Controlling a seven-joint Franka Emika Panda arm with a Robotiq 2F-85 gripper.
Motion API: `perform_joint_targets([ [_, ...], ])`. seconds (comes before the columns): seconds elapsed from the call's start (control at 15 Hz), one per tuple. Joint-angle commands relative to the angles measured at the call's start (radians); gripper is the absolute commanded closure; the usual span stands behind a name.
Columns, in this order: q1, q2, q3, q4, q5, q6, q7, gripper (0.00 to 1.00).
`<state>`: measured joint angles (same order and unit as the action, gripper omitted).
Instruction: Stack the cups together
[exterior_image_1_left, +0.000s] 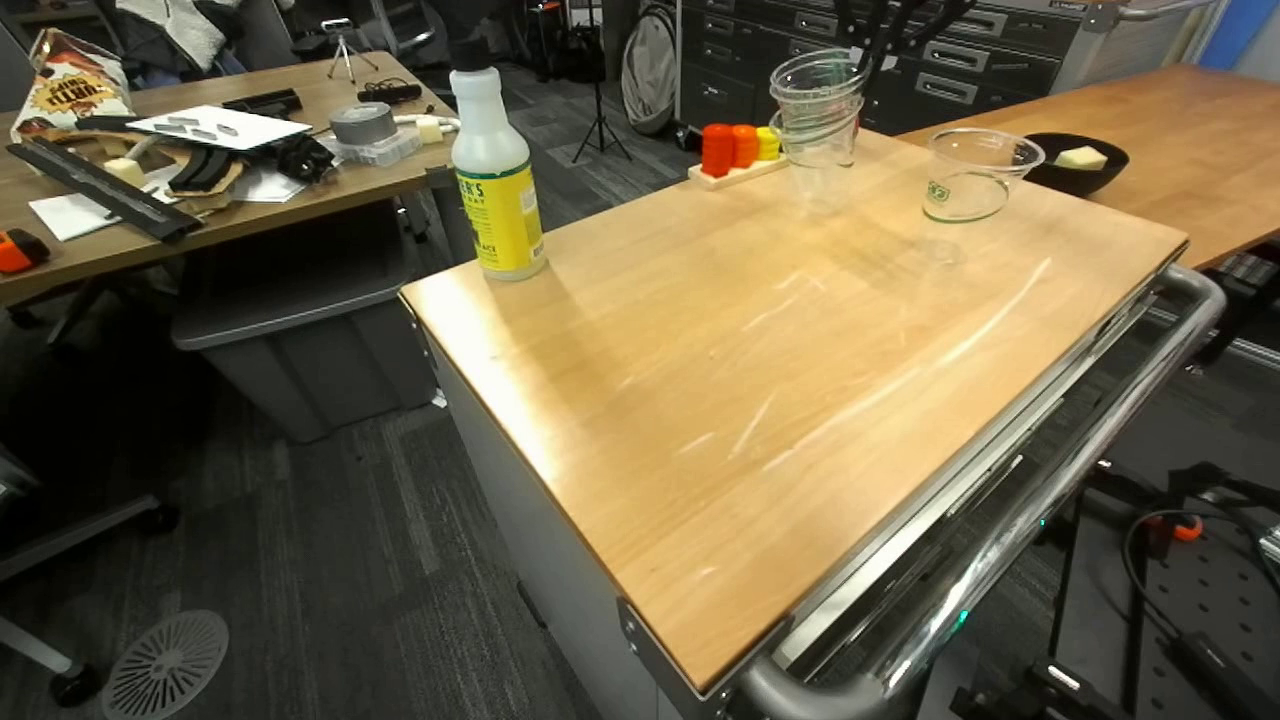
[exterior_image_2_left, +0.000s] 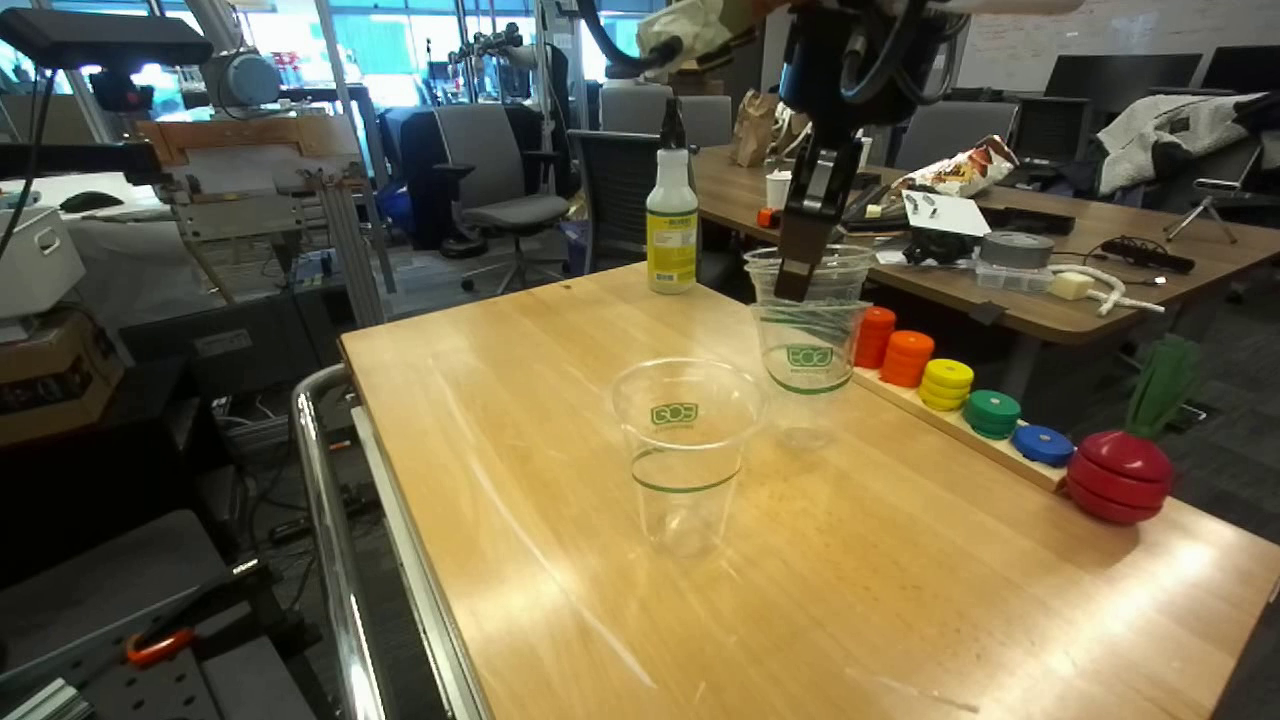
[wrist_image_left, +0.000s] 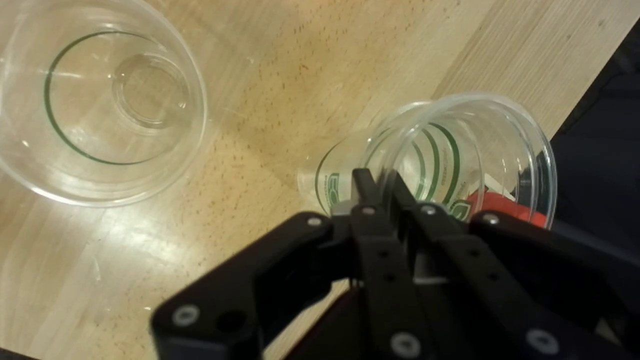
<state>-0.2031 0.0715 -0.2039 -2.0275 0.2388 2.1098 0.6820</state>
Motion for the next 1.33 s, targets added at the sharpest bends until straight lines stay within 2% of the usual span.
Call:
perform_joint_targets([
  [0.0,0.006,-0.041,-0.004,-0.015,-0.033,0.019,0.009,0.98],
  [0.47,0.001,-0.084,-0.004,-0.035,-0.093,0.025,0.01,0.98],
  [0.87,-0.011,-0.087,-0.021,-0.064,-0.079,0.027,0.009,0.98],
  [0.93,-0.013,-0.09,-0.025,-0.07,-0.084,0.031,0.011,0.67],
  [1.0,-0.015,-0.093,-0.028,-0.075,-0.082,0.033,0.009,0.66],
  [1.07,-0.017,-0.098,-0.031,-0.079,-0.079,0.037,0.008,0.6],
  [1.27,-0.02,-0.114,-0.037,-0.087,-0.074,0.048,0.0,0.36],
])
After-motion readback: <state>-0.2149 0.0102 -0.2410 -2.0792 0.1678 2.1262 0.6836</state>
